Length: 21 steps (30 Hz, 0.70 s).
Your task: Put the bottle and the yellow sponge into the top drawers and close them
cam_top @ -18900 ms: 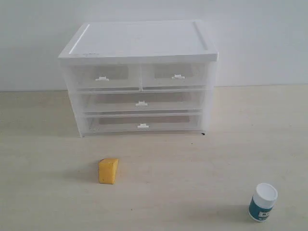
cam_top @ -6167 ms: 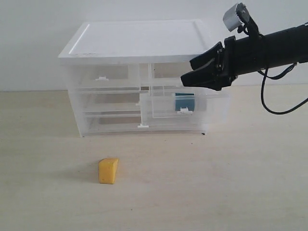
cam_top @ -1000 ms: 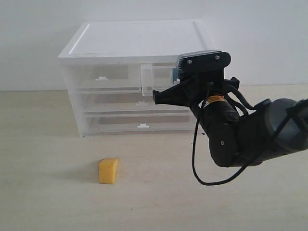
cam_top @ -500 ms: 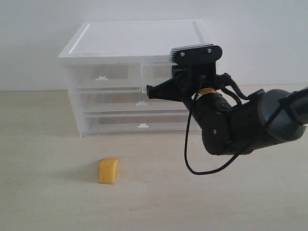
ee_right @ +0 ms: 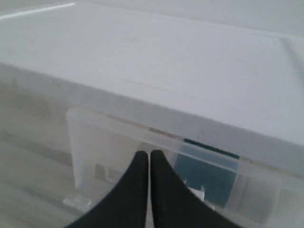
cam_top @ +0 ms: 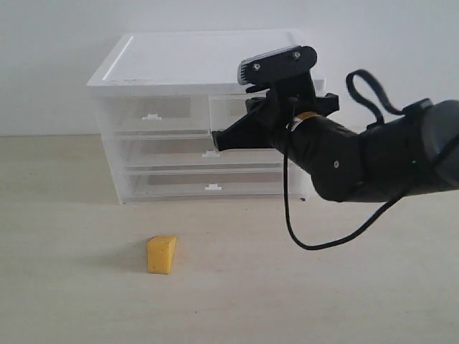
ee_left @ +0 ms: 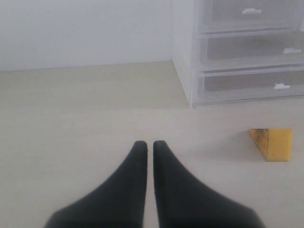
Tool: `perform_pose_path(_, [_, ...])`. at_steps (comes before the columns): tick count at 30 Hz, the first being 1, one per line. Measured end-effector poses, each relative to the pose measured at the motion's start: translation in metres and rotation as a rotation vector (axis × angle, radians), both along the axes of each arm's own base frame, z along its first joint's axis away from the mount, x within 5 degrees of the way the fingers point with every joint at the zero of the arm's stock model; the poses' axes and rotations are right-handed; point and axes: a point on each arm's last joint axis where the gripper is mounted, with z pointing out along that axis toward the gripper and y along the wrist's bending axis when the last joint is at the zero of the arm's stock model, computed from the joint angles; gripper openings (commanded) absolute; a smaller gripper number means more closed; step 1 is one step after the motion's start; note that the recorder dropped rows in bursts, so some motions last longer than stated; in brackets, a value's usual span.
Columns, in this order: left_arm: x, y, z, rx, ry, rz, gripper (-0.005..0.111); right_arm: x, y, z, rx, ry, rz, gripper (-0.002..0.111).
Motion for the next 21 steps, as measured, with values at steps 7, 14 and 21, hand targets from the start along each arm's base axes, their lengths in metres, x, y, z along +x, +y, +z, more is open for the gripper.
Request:
perform_pose_path(7, [0.000, 0.000, 0.000, 0.000, 0.000, 0.000, 0.004, -0.021, -0.030, 0.023, -0.292, 0.242, 0.196, 0.000])
perform_pose_path(14, [0.000, 0.000, 0.000, 0.000, 0.000, 0.000, 0.004, -0.005, -0.106, 0.036, -0.199, 0.398, 0.025, 0.000])
perform_pose_path(21, [0.000, 0.000, 0.000, 0.000, 0.000, 0.000, 0.004, -0.036, -0.158, 0.062, -0.091, 0.191, -0.205, 0.000])
